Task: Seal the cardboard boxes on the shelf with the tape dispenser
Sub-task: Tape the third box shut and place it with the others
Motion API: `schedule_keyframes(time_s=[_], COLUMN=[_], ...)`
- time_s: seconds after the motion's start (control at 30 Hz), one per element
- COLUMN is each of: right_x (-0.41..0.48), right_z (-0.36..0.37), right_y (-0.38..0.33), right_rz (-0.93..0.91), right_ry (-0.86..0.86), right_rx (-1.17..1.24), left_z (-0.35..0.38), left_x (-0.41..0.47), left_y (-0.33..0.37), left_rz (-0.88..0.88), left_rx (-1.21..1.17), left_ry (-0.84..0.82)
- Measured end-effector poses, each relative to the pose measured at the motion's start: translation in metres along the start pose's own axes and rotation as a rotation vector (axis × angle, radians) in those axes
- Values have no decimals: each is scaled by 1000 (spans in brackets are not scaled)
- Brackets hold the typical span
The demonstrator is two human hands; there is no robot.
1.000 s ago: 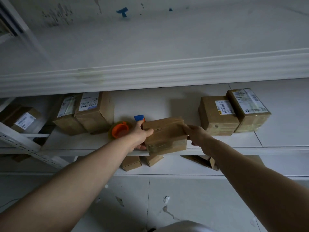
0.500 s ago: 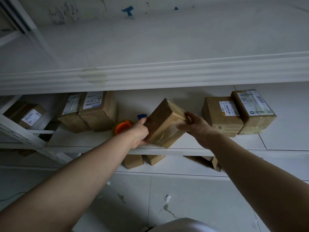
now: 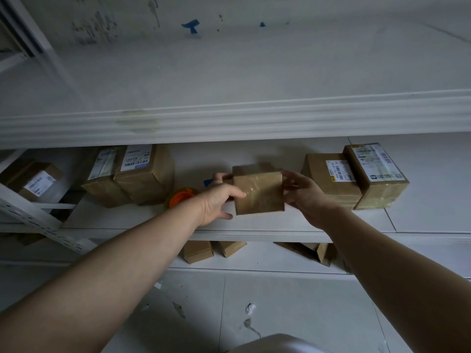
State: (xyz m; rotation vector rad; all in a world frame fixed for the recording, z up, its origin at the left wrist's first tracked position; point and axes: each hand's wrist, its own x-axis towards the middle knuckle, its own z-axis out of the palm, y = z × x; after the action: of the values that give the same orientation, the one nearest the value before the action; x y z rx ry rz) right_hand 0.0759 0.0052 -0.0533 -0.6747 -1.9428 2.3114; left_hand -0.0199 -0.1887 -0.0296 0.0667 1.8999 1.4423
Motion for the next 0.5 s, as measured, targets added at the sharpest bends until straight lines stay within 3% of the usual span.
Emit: schedule_keyframes(time_s=[0.13, 0.27, 0.37, 0.43, 0.5], right_x=[-4, -2, 2, 3, 1], right_z=[2, 5, 2, 0, 3], right_y=[19, 36, 26, 16, 12], right_rz=[96, 54, 26, 4, -42], right_ry=[-21, 61, 57, 38, 94], right_rx=[-246, -511, -605, -823, -1003], left_z=[8, 27, 34, 38, 44], left_x=[5, 4, 13, 21, 25], left_y=[-7, -17, -17, -14, -11], left_rz=[-142, -169, -149, -94, -40], left_rx=[255, 413, 276, 92, 53], left_ry=[9, 46, 57, 70, 55])
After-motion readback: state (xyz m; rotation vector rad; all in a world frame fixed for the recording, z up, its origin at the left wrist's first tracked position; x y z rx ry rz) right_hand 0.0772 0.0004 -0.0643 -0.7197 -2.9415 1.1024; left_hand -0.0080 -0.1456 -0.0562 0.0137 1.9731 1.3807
